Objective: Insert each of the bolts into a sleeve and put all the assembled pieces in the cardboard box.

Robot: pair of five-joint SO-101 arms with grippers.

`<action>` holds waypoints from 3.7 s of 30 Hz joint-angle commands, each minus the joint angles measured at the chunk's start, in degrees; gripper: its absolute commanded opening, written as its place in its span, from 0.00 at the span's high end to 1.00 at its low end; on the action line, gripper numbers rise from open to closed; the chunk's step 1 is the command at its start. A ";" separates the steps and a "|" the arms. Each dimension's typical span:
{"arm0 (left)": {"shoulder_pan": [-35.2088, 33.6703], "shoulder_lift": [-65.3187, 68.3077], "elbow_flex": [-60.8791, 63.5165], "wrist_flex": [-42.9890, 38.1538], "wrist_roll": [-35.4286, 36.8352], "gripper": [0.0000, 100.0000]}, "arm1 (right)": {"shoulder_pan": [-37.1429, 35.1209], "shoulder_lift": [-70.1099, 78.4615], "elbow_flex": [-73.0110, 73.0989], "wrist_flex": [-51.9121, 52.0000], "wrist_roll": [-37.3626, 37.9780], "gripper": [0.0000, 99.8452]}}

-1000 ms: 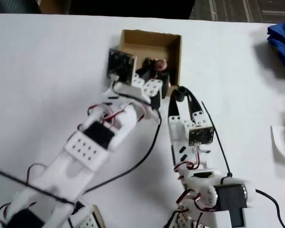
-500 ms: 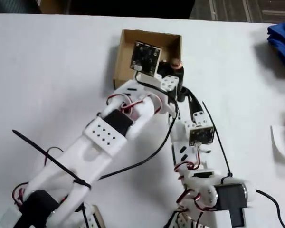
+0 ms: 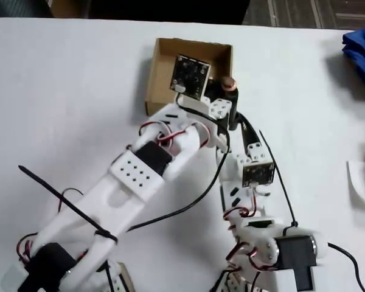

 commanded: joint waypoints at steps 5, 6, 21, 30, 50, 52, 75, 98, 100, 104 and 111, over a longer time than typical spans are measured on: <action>1.85 -3.08 -7.43 2.37 0.18 0.97 | -0.48 0.13 -0.53 0.48 0.62 0.98; 1.85 -3.87 -8.13 4.04 0.18 0.97 | -0.48 0.13 -1.05 1.54 0.62 0.98; -0.09 -4.92 -6.11 5.19 0.09 0.97 | -0.22 0.13 -1.76 2.95 0.62 0.98; -0.53 -4.84 -3.21 5.19 0.18 0.97 | -0.13 0.04 -1.76 2.86 0.62 0.98; 2.02 3.87 -1.45 1.67 0.18 0.97 | -0.13 -0.48 0.70 -4.09 0.62 0.98; 2.73 4.92 -1.54 2.64 0.18 0.97 | -0.04 -0.48 0.88 -6.46 0.62 0.98; 1.67 7.21 -7.16 17.14 -0.62 0.52 | -0.04 0.04 3.08 -13.41 0.70 0.98; -32.18 -7.65 -5.32 43.16 -0.62 0.60 | 0.40 -0.13 -8.88 -2.24 13.36 0.98; -33.14 -7.65 -0.66 41.41 -0.62 0.60 | -0.31 -0.48 -14.68 3.56 16.26 0.98; -33.23 -7.74 7.34 36.31 -0.53 0.60 | -3.03 -0.40 -25.58 13.58 18.02 0.98; -33.14 -7.74 15.08 27.78 -0.53 0.60 | -5.23 0.40 -44.22 36.53 17.58 0.98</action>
